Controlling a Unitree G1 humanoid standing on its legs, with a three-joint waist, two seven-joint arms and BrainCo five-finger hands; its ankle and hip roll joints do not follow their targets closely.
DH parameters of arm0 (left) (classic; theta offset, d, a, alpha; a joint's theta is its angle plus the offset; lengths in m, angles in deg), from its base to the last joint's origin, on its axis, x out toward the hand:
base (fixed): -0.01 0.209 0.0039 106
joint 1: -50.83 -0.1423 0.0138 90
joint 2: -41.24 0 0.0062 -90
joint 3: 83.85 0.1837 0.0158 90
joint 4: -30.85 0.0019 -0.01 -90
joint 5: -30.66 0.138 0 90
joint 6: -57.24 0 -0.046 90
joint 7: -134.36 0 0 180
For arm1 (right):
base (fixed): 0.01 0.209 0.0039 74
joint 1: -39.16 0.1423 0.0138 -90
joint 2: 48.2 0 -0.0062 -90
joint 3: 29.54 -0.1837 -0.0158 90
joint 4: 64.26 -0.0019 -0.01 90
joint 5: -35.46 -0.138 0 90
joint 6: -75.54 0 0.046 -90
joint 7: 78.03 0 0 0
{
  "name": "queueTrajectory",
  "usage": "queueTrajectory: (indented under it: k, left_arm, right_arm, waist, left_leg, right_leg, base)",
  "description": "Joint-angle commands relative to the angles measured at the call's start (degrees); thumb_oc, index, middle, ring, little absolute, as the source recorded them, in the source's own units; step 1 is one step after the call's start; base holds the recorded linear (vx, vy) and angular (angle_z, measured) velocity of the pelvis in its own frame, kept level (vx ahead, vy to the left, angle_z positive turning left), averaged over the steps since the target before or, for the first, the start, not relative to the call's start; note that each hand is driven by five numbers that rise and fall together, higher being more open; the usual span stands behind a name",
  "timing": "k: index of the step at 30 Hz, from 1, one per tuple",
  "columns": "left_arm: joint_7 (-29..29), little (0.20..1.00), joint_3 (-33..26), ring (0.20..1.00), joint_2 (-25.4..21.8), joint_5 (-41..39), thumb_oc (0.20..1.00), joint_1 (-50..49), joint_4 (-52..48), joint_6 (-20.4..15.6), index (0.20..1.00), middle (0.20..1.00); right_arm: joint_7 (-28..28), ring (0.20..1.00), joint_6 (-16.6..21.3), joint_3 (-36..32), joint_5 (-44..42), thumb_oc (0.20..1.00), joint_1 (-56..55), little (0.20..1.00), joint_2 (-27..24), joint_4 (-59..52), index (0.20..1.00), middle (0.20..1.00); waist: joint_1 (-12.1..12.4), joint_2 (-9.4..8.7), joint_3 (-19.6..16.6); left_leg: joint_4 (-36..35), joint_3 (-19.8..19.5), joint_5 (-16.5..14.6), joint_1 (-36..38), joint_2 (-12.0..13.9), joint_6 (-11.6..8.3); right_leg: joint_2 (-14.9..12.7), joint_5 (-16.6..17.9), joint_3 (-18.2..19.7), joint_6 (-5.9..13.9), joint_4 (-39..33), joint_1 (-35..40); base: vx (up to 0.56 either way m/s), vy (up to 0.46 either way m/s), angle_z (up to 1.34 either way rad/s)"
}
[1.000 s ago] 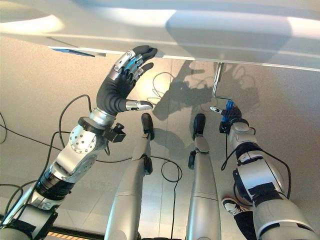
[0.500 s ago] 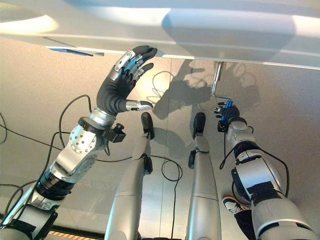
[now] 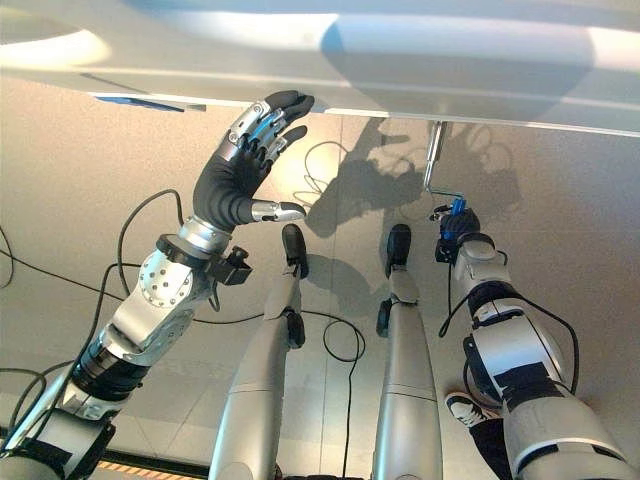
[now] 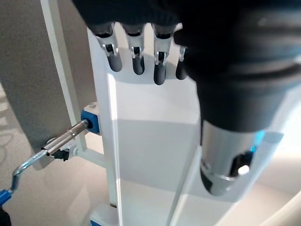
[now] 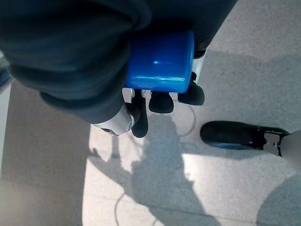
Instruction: Raise the hospital bed
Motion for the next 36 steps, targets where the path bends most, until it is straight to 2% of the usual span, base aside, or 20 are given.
queueTrajectory:
  k: [1,13,16,21,25,26,34,36]
  left_arm:
    - [1.2,1.0,-0.9,1.0,1.4,-0.9,1.0,-0.3,-6.8,-2.3,1.0,1.0]
    - [2.2,1.0,-1.6,1.0,0.0,-2.0,1.0,-1.3,-7.1,-2.5,1.0,1.0]
    - [2.3,1.0,-2.4,1.0,-1.0,-2.2,1.0,-2.2,-7.5,-2.7,1.0,1.0]
    - [2.5,1.0,-3.2,1.0,-2.1,-1.7,1.0,-3.3,-8.4,-2.7,1.0,1.0]
    - [2.3,1.0,-4.7,1.0,-3.3,-1.4,1.0,-4.7,-9.2,-2.9,1.0,1.0]
    - [1.9,1.0,-5.7,1.0,-4.1,-1.0,1.0,-5.4,-9.4,-3.1,1.0,1.0]
    - [1.6,1.0,-8.2,1.0,-5.5,-1.0,1.0,-7.2,-9.9,-3.5,1.0,1.0]
    - [1.7,1.0,-9.6,1.0,-6.3,-1.2,1.0,-8.4,-10.5,-3.7,1.0,1.0]
  right_arm:
    - [-0.8,0.2,0.1,1.4,-1.4,0.2,-0.4,0.2,-1.8,0.3,0.2,0.2]
    - [-1.0,0.2,1.7,-2.5,-7.4,0.2,-4.3,0.2,-6.6,-1.7,0.2,0.2]
    - [-1.5,0.2,2.6,-4.2,-9.0,0.2,-6.6,0.2,-9.6,-3.3,0.2,0.2]
    - [-2.8,0.2,4.5,-5.5,-9.4,0.2,-10.0,0.2,-11.7,-8.5,0.2,0.2]
    - [-4.5,0.2,7.0,-8.2,-9.5,0.2,-16.2,0.2,-12.7,-17.1,0.2,0.2]
    - [-5.5,0.2,8.5,-9.8,-9.1,0.2,-19.4,0.2,-12.9,-22.7,0.2,0.2]
    - [-8.0,0.2,12.2,-15.5,-7.7,0.2,-28.8,0.2,-12.1,-38.7,0.2,0.2]
    - [-8.2,0.2,13.7,-18.0,-7.5,0.2,-32.8,0.2,-11.6,-46.8,0.2,0.2]
  waist:
    - [-0.3,3.38,-0.9]
    - [-1.6,1.99,-0.9]
    - [-2.3,1.31,-0.9]
    - [-3.2,0.41,-0.9]
    - [-4.5,-0.62,-0.9]
    - [-5.1,-0.94,-0.9]
    - [-6.2,-1.67,-0.9]
    - [-6.8,-2.07,-0.9]
  left_leg:
    - [8.1,0.7,-8.5,0.0,-1.4,0.2]
    - [8.0,0.9,-8.4,1.1,-0.7,-0.2]
    - [7.6,0.9,-8.4,1.9,-0.4,-0.45]
    - [7.4,1.1,-8.3,2.4,-0.1,-0.7]
    - [7.3,1.0,-8.3,2.6,0.1,-0.8]
    - [7.2,1.0,-8.3,2.7,0.1,-0.78]
    - [7.3,1.0,-8.5,3.0,0.0,-0.72]
    - [7.4,1.0,-8.5,2.9,-0.1,-0.7]
  right_leg:
    - [0.7,6.6,0.0,5.91,-9.9,3.4]
    - [1.2,6.5,0.0,5.86,-10.0,4.3]
    - [1.5,6.5,0.0,5.88,-10.1,4.7]
    - [1.8,6.4,0.1,5.86,-10.2,5.1]
    - [2.0,6.3,0.1,5.89,-10.2,5.3]
    - [2.1,6.3,0.2,5.91,-10.1,5.1]
    - [1.9,6.4,0.1,5.99,-10.0,5.6]
    - [1.8,6.5,0.0,6.06,-9.9,5.5]
  base:
    - [0.0,0.0,0.0]
    - [0.0,0.0,0.0]
    - [0.0,-0.01,0.0]
    - [0.0,-0.009,-0.02]
    - [0.0,-0.018,-0.02]
    - [0.0,0.0,0.0]
    - [0.0,0.0,0.0]
    - [0.0,0.0,0.0]
